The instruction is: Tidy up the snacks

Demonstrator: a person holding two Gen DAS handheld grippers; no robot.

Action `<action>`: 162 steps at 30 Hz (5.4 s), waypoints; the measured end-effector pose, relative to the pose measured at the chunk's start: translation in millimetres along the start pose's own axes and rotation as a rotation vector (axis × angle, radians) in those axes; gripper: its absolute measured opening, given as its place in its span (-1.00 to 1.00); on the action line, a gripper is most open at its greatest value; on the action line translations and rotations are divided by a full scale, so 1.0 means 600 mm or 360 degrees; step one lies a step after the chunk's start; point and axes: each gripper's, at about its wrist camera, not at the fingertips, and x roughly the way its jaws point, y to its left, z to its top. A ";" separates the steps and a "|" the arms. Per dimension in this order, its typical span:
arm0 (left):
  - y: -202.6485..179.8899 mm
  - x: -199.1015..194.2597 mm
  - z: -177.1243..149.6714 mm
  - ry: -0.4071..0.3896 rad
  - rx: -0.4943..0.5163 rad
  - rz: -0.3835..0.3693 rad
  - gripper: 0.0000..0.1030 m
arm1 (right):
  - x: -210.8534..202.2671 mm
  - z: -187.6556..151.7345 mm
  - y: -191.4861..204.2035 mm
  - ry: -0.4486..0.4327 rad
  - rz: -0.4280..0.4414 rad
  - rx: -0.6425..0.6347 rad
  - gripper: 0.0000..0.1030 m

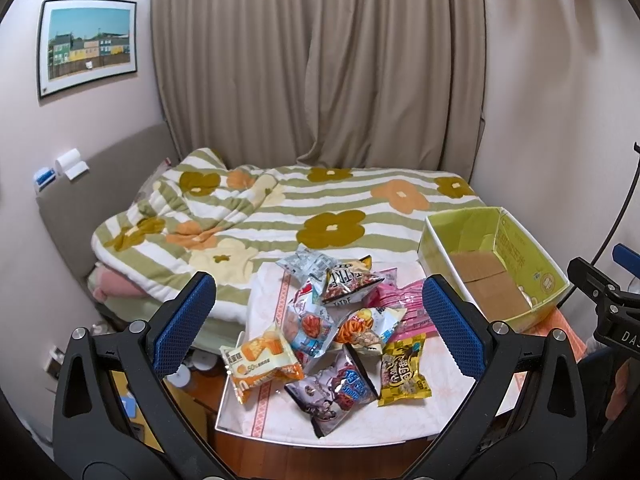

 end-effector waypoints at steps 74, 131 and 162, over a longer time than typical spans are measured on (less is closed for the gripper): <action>0.041 0.476 -0.138 0.1059 0.0389 -0.0438 0.99 | 0.383 -0.227 0.126 0.1031 0.0232 0.0333 0.91; -0.229 0.345 0.077 0.0532 0.0202 -0.0635 0.25 | 0.266 -0.007 -0.113 0.0611 0.0348 0.0192 -0.39; -0.543 0.481 0.033 0.0818 0.0514 -0.0524 0.99 | 0.412 0.000 -0.359 0.0822 0.0327 0.0324 -0.40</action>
